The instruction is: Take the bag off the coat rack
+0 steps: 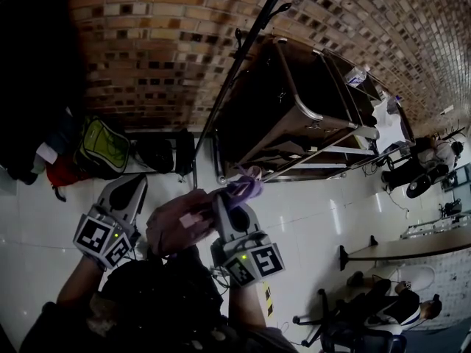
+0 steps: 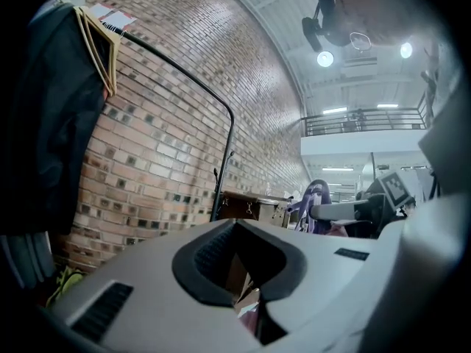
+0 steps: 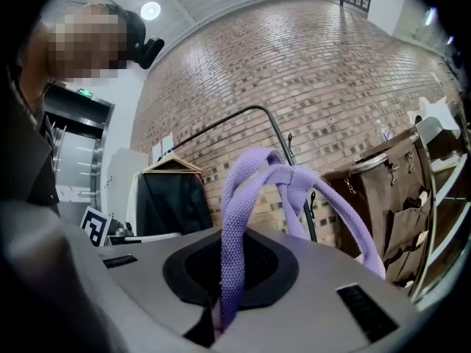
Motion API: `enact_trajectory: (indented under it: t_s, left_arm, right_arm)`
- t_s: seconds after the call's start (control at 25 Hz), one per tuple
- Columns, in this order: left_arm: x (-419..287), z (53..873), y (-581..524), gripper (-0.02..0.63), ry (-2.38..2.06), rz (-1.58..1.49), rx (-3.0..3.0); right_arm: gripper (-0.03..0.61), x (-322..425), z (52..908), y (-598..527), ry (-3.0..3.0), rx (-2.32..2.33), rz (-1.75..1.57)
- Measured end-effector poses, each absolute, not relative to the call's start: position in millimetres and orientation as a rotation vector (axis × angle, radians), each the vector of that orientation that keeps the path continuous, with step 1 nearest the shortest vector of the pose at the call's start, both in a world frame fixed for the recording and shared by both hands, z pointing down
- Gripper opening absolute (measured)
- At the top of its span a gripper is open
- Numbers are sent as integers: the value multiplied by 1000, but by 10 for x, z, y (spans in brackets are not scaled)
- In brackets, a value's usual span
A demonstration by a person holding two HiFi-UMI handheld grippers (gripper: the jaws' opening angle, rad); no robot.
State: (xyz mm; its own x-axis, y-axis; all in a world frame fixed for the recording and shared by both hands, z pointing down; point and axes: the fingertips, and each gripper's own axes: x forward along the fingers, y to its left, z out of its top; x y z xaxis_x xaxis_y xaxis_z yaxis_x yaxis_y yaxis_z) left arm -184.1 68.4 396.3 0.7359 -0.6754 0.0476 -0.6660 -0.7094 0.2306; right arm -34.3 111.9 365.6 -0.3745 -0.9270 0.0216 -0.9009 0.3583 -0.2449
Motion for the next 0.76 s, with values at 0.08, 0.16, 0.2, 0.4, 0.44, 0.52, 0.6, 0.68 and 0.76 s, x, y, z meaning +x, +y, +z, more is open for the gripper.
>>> enact_trajectory:
  t_s: [0.08, 0.16, 0.2, 0.4, 0.44, 0.52, 0.6, 0.68, 0.76]
  left_arm:
    - [-1845, 3975, 701, 26, -1057, -56, 2708]
    - [-1842, 3967, 716, 26, -1055, -53, 2715]
    - [-1838, 3956, 723, 26, -1055, -52, 2719]
    - [-1768, 3859, 768, 26, -1035, -58, 2739]
    - [-1750, 3843, 779, 26, -1029, -59, 2743]
    - [-1725, 3822, 799, 26, -1019, -56, 2749]
    - [-1715, 3816, 814, 26, -1013, -52, 2751]
    - [-1717, 3811, 826, 26, -1010, -52, 2756]
    - [-1720, 3802, 838, 26, -1007, -53, 2764]
  right_arm:
    - [31, -329, 3719, 1131, 2477, -1699, -335]
    - [31, -327, 3740, 1143, 2471, -1703, -350]
    - [31, -324, 3738, 1148, 2468, -1703, -354]
    - [31, -293, 3704, 1162, 2445, -1702, -373]
    - [31, -288, 3700, 1164, 2446, -1702, -372]
    - [31, -282, 3689, 1171, 2455, -1703, -365]
    - [31, -270, 3664, 1174, 2449, -1708, -352]
    - [31, -262, 3647, 1179, 2437, -1712, -346]
    - [31, -263, 3641, 1192, 2436, -1713, -344]
